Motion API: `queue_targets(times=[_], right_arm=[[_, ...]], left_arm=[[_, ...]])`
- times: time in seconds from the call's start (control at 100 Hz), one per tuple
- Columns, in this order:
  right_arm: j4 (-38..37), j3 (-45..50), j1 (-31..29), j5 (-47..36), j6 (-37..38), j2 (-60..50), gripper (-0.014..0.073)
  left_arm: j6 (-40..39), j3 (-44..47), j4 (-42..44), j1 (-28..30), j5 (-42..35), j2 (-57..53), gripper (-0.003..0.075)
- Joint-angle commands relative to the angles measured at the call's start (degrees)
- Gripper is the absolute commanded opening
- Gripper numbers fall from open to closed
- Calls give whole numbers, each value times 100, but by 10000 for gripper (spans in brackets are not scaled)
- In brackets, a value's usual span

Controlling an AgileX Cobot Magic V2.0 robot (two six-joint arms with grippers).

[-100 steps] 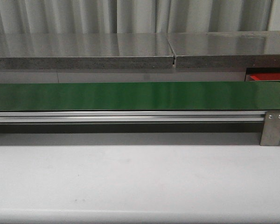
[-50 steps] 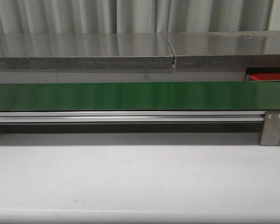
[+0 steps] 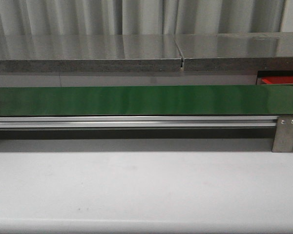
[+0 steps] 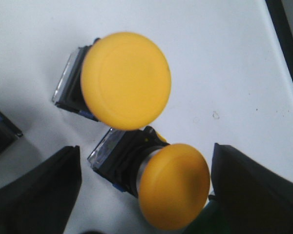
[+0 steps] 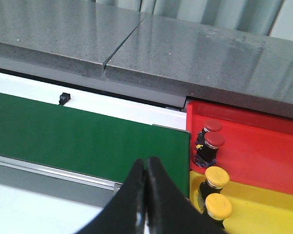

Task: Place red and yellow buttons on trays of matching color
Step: 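Grasp a yellow push-button from the cluster with the left gripper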

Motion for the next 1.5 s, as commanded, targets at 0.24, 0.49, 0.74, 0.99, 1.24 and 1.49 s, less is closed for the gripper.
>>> queue_targets(times=[0.24, 0.49, 0.74, 0.99, 1.24, 1.49], right_arm=[[-17, -134, 18, -398, -39, 10, -67], [-17, -134, 18, -398, -39, 10, -67], [-17, -134, 18, -398, -39, 10, -67], [-17, -134, 18, -398, -39, 10, -67], [-17, -134, 18, -398, -39, 10, -67], [-17, -134, 18, -398, -39, 10, -67]], left_arm=[[5, -184, -229, 6, -249, -230, 391], [19, -194, -321, -57, -257, -243, 245], [129, -206, -331, -67, -153, -517, 243], [729, -215, -312, -55, 128, -1124, 242], [1470, -215, 390, -68, 1101, -1765, 242], [1864, -178, 683, -297, 1767, -2008, 242]])
